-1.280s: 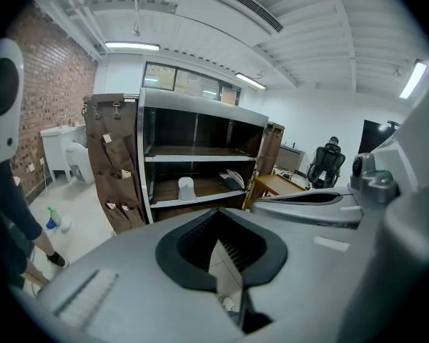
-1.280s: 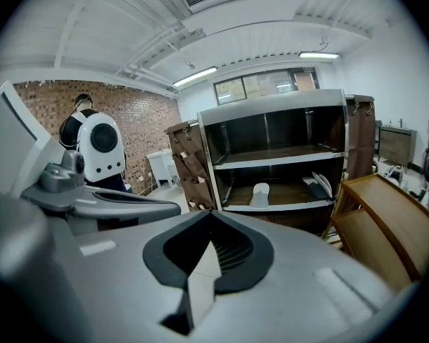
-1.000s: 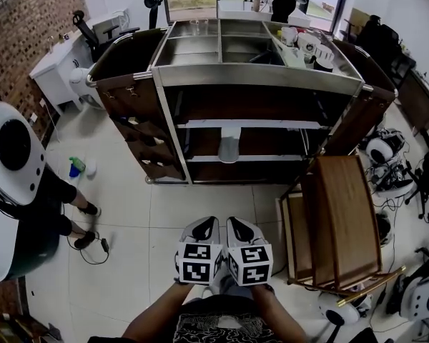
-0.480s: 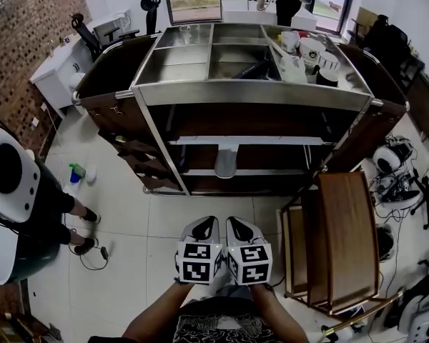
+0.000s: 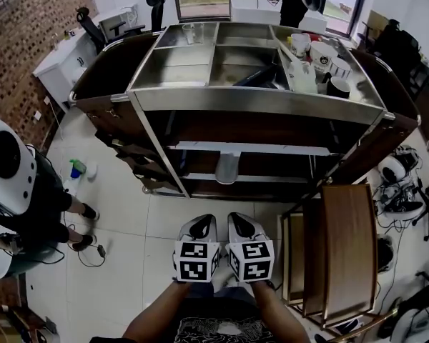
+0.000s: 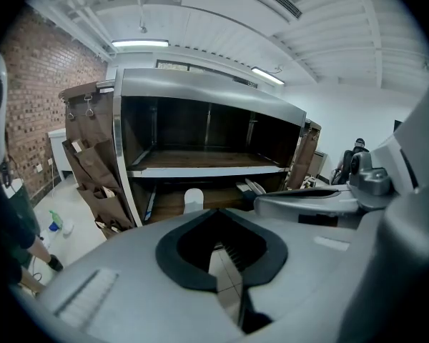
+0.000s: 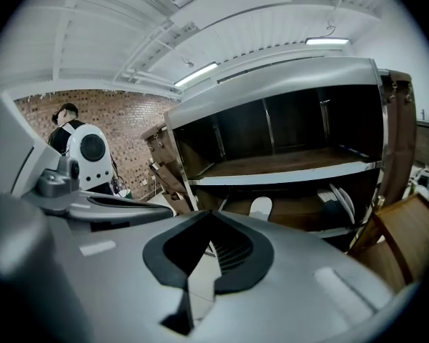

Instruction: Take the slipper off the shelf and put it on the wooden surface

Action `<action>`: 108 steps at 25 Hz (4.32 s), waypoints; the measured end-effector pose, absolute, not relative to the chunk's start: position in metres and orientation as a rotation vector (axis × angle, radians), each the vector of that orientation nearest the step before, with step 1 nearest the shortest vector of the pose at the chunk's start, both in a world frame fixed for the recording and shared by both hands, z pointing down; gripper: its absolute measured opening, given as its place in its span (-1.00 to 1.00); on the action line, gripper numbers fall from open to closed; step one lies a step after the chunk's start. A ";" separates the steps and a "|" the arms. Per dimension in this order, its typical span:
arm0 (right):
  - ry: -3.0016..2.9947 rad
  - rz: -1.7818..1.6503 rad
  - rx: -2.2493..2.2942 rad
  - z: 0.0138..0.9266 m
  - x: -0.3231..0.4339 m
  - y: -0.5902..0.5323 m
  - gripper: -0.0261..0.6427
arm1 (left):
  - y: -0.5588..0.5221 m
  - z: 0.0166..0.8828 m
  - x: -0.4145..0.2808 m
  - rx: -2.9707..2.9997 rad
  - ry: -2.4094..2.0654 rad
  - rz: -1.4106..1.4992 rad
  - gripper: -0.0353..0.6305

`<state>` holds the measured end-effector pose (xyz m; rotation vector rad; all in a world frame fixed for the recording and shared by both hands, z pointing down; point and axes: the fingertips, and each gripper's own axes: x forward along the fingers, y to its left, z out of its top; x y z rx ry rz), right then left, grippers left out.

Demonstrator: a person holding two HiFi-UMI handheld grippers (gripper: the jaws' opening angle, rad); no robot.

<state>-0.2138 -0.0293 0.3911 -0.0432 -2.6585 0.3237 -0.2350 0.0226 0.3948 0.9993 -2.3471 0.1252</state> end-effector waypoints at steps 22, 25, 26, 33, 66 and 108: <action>-2.646 0.286 0.087 0.458 -0.338 -0.061 -0.90 | -0.012 0.452 -0.353 1.109 -2.317 0.131 -0.88; -2.645 0.279 0.083 0.473 -0.349 -0.067 -0.90 | -0.014 0.468 -0.365 1.101 -2.323 0.129 -0.88; -2.646 0.276 0.085 0.480 -0.351 -0.069 -0.90 | -0.015 0.474 -0.368 1.099 -2.324 0.128 -0.88; -2.643 0.261 0.100 0.525 -0.369 -0.082 -0.90 | -0.026 0.513 -0.385 1.115 -2.328 0.145 -0.88; -2.529 0.267 0.300 0.724 -0.497 -0.146 -0.51 | -0.054 0.636 -0.481 1.163 -2.299 0.179 -0.88; -2.454 0.267 0.293 0.648 -0.368 -0.148 -0.90 | -0.076 0.569 -0.380 1.222 -2.237 0.232 -0.88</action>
